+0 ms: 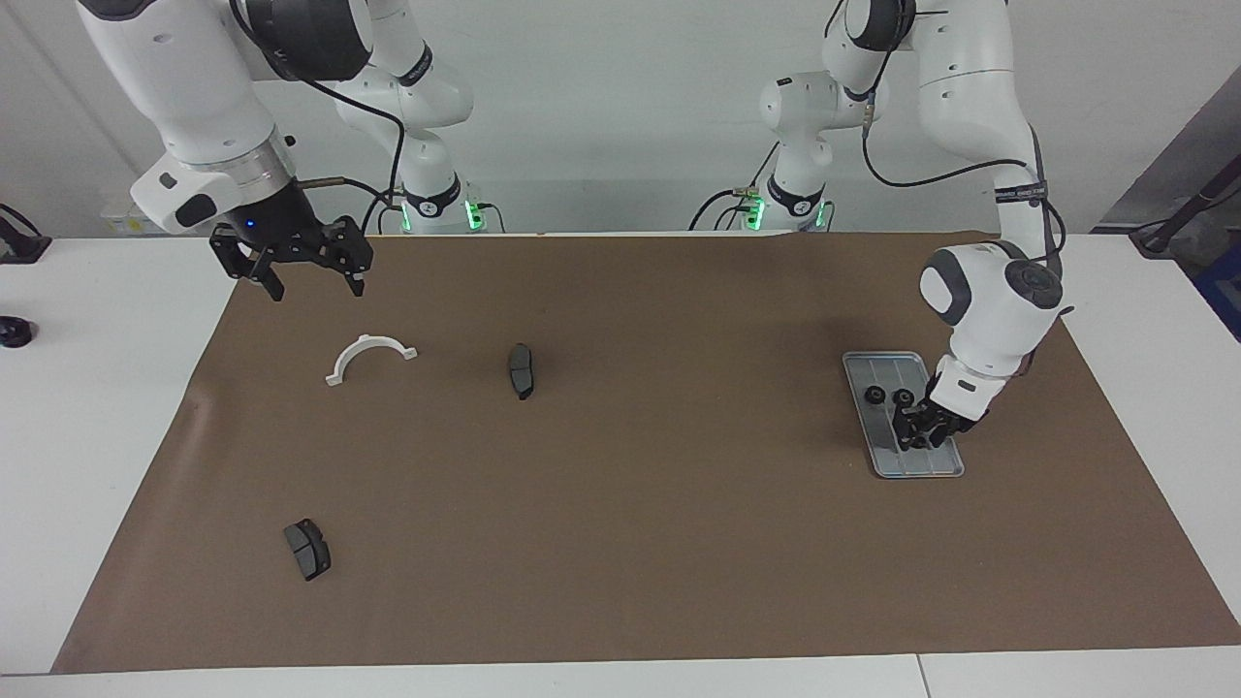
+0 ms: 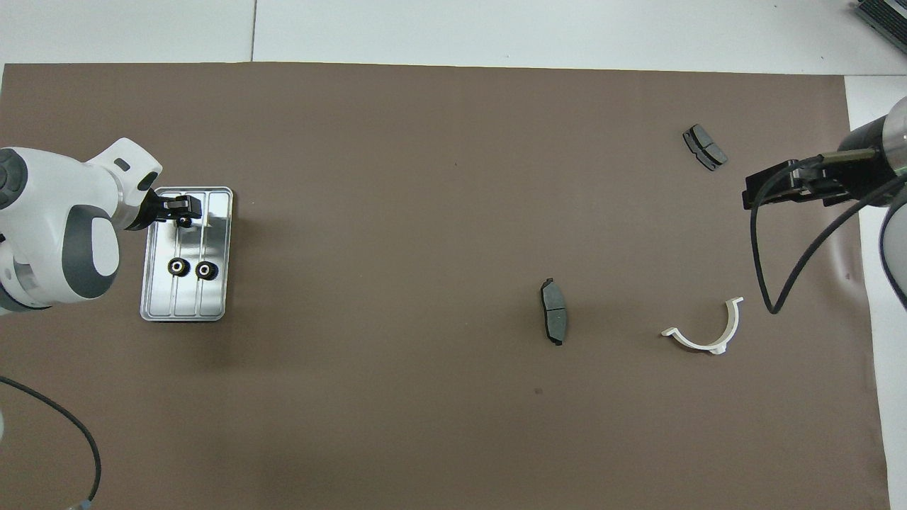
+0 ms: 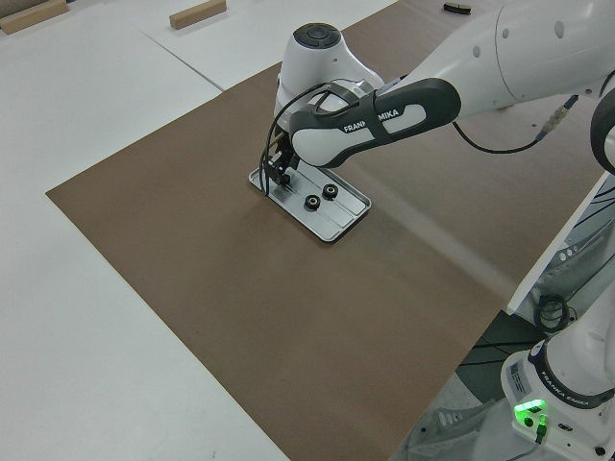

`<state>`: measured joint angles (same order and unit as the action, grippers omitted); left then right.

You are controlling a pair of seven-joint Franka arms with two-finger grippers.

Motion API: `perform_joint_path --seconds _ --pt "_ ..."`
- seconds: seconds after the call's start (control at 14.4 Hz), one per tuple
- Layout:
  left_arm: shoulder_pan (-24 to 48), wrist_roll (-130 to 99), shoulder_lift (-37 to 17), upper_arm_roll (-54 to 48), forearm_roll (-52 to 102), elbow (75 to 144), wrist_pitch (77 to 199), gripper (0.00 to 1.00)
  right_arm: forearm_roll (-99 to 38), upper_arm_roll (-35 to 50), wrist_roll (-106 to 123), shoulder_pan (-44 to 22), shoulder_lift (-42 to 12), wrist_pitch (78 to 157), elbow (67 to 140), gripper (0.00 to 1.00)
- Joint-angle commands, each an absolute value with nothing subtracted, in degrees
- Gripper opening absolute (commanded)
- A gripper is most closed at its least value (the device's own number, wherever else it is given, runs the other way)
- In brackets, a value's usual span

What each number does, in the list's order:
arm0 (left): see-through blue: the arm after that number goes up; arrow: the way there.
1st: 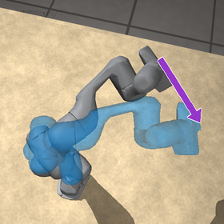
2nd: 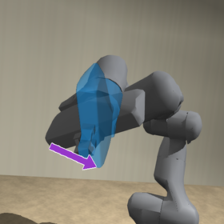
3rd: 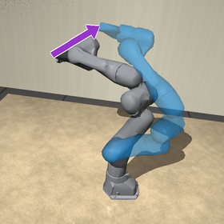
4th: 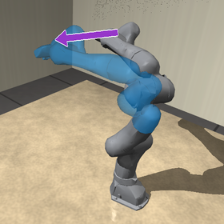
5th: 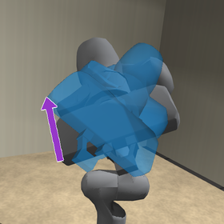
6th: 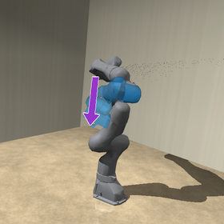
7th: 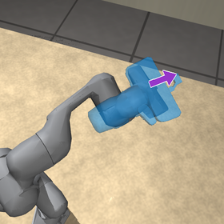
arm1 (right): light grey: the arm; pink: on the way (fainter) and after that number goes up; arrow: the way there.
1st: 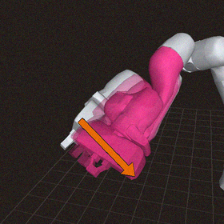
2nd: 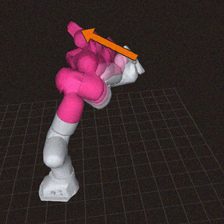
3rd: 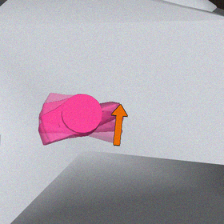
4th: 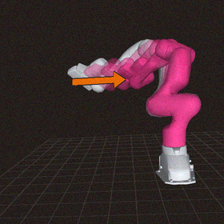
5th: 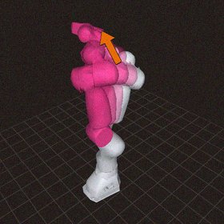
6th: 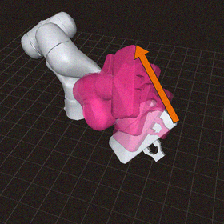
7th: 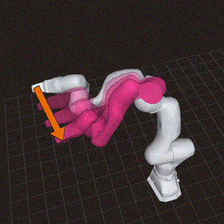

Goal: Place bearing gear from tray to pile
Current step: 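Lower the left gripper onto a black gear in the tray and grasp it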

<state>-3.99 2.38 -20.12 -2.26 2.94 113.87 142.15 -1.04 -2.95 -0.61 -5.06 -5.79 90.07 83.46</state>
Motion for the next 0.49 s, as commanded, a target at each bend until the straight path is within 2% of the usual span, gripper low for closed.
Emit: perform_joint_path --seconds 0.0,0.35,0.42 --pt "-3.69 2.55 -19.60 -2.02 1.93 116.98 145.63 0.54 -1.93 -2.81 0.62 -4.48 -5.36 89.12 83.85 1.00" --pt "-3.69 2.37 -19.42 -1.93 1.93 116.46 143.27 0.53 -1.93 -2.81 0.70 -4.57 -5.36 89.03 83.85 1.00" --pt "-3.69 2.37 -19.42 -1.93 1.93 116.46 143.35 0.46 -1.93 -2.81 0.70 -4.57 -5.36 89.03 83.85 1.00"
